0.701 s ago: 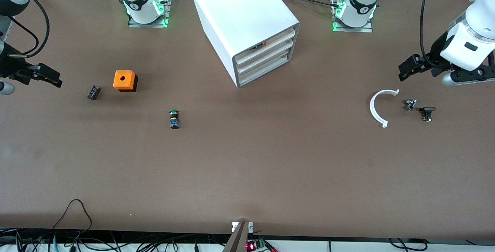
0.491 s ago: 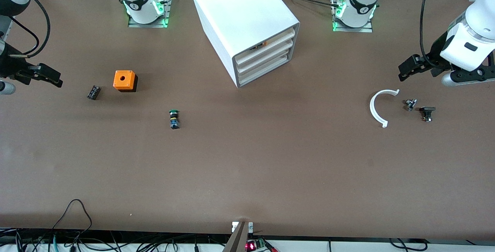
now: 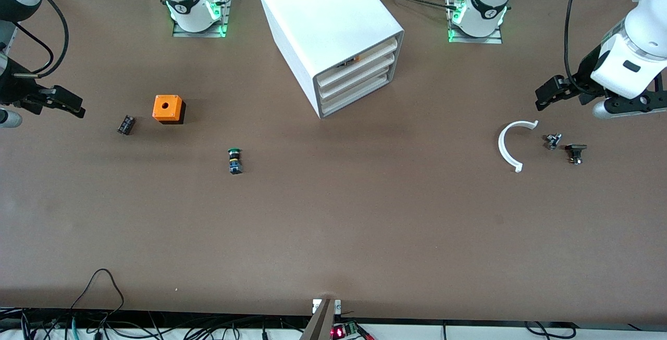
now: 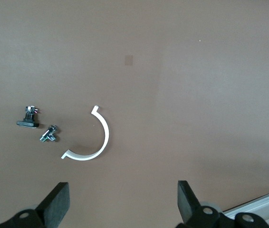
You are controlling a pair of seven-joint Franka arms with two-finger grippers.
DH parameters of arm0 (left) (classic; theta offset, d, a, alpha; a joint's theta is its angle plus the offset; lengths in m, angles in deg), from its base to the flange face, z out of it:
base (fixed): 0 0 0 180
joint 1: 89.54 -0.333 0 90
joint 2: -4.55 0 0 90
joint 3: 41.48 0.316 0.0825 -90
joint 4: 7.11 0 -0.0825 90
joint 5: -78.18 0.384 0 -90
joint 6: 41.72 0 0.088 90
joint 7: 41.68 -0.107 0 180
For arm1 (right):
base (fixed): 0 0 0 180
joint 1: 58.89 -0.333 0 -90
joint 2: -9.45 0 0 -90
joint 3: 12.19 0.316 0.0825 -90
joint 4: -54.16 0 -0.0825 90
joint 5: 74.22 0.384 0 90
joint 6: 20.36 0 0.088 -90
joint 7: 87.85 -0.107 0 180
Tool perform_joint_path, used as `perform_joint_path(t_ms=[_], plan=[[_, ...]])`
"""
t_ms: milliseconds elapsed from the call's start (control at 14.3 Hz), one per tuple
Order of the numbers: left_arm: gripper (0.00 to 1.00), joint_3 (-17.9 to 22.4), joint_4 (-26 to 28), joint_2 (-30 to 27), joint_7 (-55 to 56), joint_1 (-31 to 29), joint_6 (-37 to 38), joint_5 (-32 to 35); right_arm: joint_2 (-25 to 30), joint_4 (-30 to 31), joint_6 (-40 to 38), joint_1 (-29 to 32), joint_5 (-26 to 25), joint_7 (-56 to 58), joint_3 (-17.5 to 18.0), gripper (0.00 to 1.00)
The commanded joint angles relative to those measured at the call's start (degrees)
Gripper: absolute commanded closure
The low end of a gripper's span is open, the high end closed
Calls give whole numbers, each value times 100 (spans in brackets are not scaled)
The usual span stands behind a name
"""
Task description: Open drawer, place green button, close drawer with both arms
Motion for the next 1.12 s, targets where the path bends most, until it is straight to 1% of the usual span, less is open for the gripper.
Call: perform_joint_path(t_ms=[0,140,280,491,631,771,911,1051], plan=[[0,-31,-141,86,-57,-7,246,-122,-32,-29,-53,4,130,41,-30,0],[0,-66,-115,121,-48,19,246,-122,-128,-20,-35,4,139,58,-30,0],[0,-75,-132,287,-84,19,246,-131,-252,-38,44,-40,191,15,-4,0],[0,-198,51,884,-153,124,255,-165,-576,-29,307,-58,586,5,23,0],[0,-234,123,1113,-189,352,212,-402,-761,-29,500,-198,675,-3,40,0],[0,-225,175,1517,-197,510,150,-1024,-945,-29,684,-364,675,5,40,0],[0,-234,569,1948,-215,625,-287,-1709,-1165,-29,939,-662,684,-3,40,0],[0,-225,930,2334,-486,827,-666,-2517,-1393,24,1360,-1032,684,-212,40,0]])
